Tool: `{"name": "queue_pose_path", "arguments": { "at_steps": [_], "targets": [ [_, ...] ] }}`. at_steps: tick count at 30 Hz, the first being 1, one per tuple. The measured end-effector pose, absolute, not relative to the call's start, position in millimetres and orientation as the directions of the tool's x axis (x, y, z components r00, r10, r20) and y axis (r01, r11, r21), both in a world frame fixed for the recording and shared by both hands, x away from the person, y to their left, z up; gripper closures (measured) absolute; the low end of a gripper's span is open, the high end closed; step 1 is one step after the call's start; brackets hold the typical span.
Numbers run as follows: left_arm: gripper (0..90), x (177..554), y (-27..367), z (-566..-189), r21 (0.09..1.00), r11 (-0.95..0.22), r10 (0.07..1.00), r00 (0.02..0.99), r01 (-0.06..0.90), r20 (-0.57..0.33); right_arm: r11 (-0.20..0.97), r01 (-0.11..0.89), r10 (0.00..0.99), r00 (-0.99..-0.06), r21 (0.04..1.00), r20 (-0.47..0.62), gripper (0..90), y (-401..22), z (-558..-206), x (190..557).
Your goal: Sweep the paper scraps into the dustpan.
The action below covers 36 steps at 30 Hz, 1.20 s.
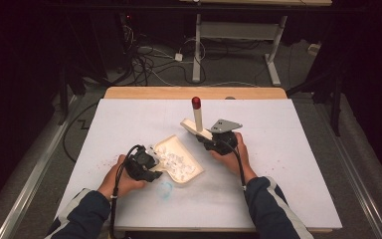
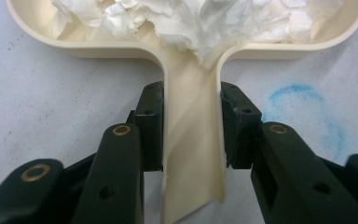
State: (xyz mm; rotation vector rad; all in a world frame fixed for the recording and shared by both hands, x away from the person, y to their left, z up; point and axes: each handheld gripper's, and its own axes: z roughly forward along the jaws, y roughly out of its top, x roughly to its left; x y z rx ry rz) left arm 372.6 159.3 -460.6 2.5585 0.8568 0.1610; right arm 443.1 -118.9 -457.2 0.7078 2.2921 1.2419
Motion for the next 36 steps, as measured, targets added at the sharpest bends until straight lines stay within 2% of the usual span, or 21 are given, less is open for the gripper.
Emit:
{"name": "queue_pose_path", "arguments": {
  "at_steps": [6,17,24,34,36],
  "targets": [
    [63.7,373,159,-461,0.435,-0.713,0.599,0.8,0.55,-0.03,0.463,0.23,0.602,-0.79,0.856,-0.114,66.8,-119,-457,435],
    [63.8,374,160,-461,0.435,-0.71,0.598,0.8,0.553,-0.042,0.474,0.21,0.617,-0.772,0.855,-0.153,67.2,-116,-454,440],
    [63.8,373,160,-460,0.436,-0.71,0.599,0.8,0.554,-0.041,0.506,0.192,0.541,-0.83,0.841,-0.136,67.0,-109,-454,434],
    [63.8,372,159,-460,0.431,-0.711,0.602,0.798,0.556,-0.035,0.458,0.172,0.415,-0.909,0.872,-0.039,67.3,-111,-446,403],
    [63.8,372,159,-460,0.433,-0.709,0.603,0.797,0.556,-0.037,0.457,0.16,0.41,-0.911,0.875,-0.047,67.2,-111,-443,397]
  ]
}}
